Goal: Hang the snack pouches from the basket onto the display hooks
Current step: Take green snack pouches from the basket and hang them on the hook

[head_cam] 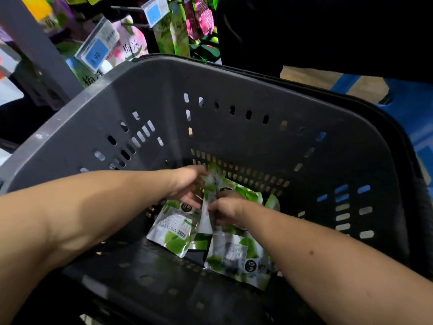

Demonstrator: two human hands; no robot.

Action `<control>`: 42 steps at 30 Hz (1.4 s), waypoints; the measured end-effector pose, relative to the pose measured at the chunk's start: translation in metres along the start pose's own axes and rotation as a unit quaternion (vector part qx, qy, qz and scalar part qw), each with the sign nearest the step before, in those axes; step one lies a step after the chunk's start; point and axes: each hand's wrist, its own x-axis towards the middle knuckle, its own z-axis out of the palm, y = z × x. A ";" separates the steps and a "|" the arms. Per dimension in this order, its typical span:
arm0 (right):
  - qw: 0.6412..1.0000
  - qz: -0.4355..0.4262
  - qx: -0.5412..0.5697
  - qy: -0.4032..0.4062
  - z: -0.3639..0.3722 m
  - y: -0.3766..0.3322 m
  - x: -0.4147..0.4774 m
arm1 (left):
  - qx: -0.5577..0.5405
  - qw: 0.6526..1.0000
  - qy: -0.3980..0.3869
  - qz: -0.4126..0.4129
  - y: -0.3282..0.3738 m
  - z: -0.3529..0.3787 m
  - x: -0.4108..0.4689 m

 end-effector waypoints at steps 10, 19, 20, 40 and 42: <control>0.998 0.046 -0.043 0.029 -0.006 0.006 0.006 | 0.237 0.964 0.102 0.066 -0.027 0.002 0.015; 0.989 0.103 -0.107 0.015 -0.020 0.004 -0.003 | 0.635 0.744 0.195 -0.075 -0.093 0.013 0.022; 0.989 0.104 -0.105 0.007 -0.022 0.001 -0.005 | 0.646 0.735 0.192 -0.072 -0.096 0.014 0.022; 0.985 0.029 -0.152 0.069 -0.038 -0.013 -0.012 | 0.658 0.722 0.211 0.034 -0.091 -0.003 0.015; 0.985 0.032 -0.155 0.061 -0.038 -0.013 -0.013 | 0.657 0.728 0.196 0.019 -0.089 0.000 0.015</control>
